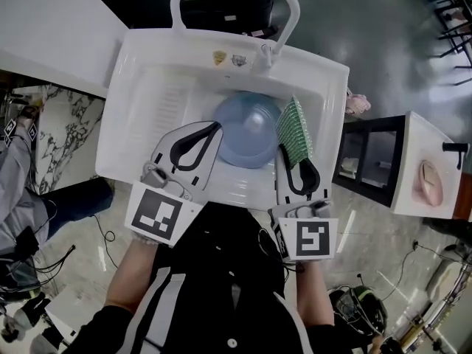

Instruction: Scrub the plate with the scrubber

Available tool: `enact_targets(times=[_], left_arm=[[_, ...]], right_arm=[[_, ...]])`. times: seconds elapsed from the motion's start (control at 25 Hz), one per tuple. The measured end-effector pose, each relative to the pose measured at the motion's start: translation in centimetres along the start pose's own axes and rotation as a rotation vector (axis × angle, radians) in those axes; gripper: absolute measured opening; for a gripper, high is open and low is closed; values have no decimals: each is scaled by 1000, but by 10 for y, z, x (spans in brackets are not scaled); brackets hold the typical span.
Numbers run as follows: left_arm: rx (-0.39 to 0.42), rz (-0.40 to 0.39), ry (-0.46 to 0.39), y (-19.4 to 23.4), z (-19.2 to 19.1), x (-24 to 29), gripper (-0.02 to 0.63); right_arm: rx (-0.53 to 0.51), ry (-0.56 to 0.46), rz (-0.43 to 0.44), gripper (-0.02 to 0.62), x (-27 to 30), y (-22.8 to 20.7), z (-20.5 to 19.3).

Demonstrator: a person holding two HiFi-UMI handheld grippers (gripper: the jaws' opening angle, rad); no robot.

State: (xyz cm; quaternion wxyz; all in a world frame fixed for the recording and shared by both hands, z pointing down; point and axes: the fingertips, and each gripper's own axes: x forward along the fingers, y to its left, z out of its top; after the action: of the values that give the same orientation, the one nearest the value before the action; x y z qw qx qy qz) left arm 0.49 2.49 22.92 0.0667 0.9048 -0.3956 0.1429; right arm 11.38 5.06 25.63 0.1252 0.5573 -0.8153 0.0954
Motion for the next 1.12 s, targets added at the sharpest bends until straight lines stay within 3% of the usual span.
enact_targets(times=[0.56,0.84,1.12], left_arm=[[-81,66,75,31,-49,15,0],[-249,98,211,43,-111,40,0],[-314,103,376,49,-168,65,13]], right_arm=[[5,38,12,92,19,-3,-21],[-7,47,12,92,27,-2,-29],[-1,67,14,92,30,-2,-43]])
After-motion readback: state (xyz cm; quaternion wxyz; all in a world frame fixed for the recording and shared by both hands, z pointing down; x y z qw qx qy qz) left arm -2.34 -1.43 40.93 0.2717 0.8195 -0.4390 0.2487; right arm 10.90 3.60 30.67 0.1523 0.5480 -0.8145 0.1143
